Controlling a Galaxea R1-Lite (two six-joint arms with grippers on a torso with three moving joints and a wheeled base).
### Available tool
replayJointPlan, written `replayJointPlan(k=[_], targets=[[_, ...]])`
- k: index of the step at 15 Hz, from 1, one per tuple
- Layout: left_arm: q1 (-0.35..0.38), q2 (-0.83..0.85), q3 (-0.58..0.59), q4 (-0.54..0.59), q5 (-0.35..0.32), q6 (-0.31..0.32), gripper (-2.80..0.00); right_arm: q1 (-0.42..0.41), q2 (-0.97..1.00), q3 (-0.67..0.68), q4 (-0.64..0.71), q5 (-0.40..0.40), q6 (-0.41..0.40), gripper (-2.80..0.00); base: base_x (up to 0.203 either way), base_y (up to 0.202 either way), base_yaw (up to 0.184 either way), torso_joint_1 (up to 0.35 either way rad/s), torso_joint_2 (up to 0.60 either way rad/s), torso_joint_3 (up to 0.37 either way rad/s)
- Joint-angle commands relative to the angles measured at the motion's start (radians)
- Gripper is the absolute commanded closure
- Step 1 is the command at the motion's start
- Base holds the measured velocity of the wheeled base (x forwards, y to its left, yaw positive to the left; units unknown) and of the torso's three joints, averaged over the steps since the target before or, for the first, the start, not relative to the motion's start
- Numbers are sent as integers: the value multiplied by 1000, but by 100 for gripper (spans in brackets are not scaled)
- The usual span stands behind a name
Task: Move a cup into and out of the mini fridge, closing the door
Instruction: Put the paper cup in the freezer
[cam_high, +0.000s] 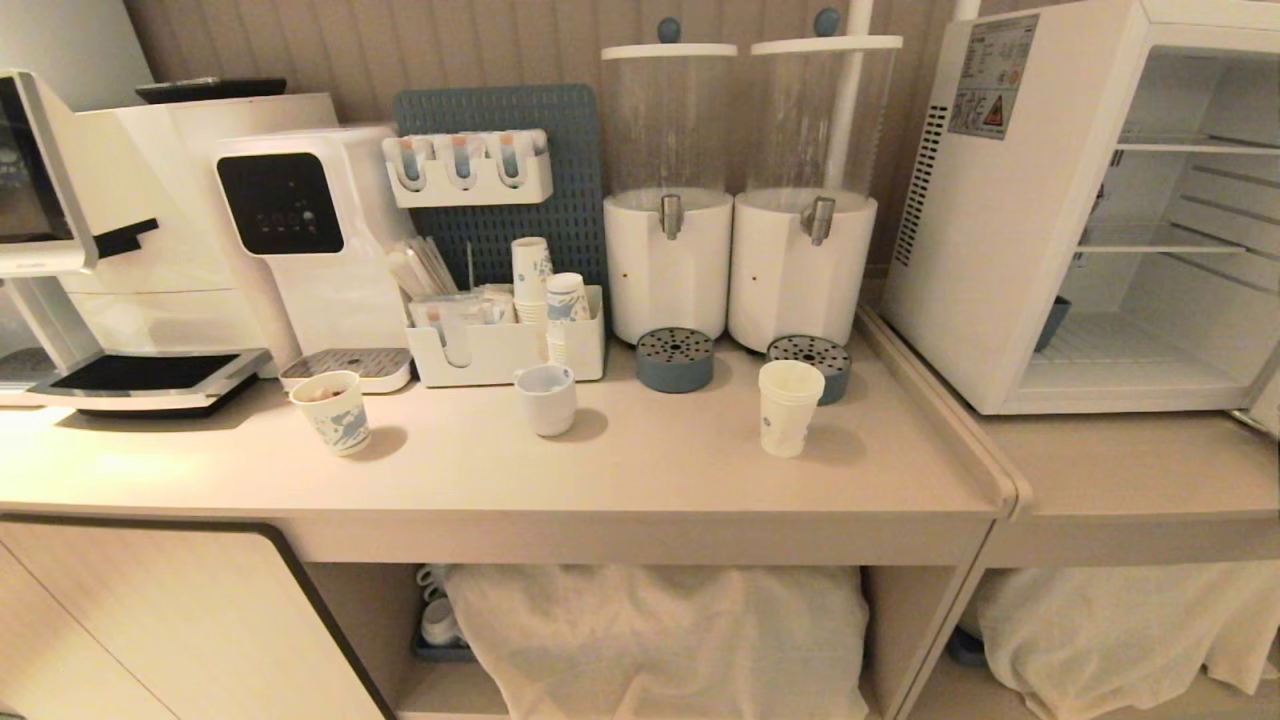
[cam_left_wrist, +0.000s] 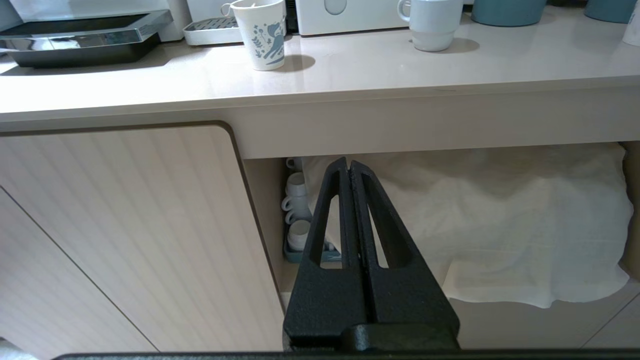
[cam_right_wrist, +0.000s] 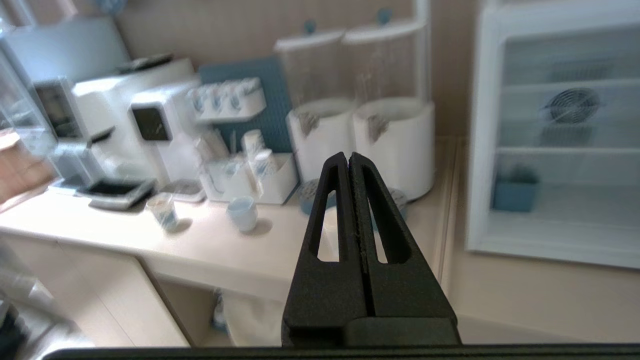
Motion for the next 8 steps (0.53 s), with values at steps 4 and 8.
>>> replayJointPlan(k=[4,8], targets=[[1,1,5,-2,-2,5,0,19,367,-302,-32,-247,-70,0,0,0,0,0,0,0],[1,1,5,-2,-2,2,0,-82,382,-216,223,116,65,0,0,0,0,0,0,0]])
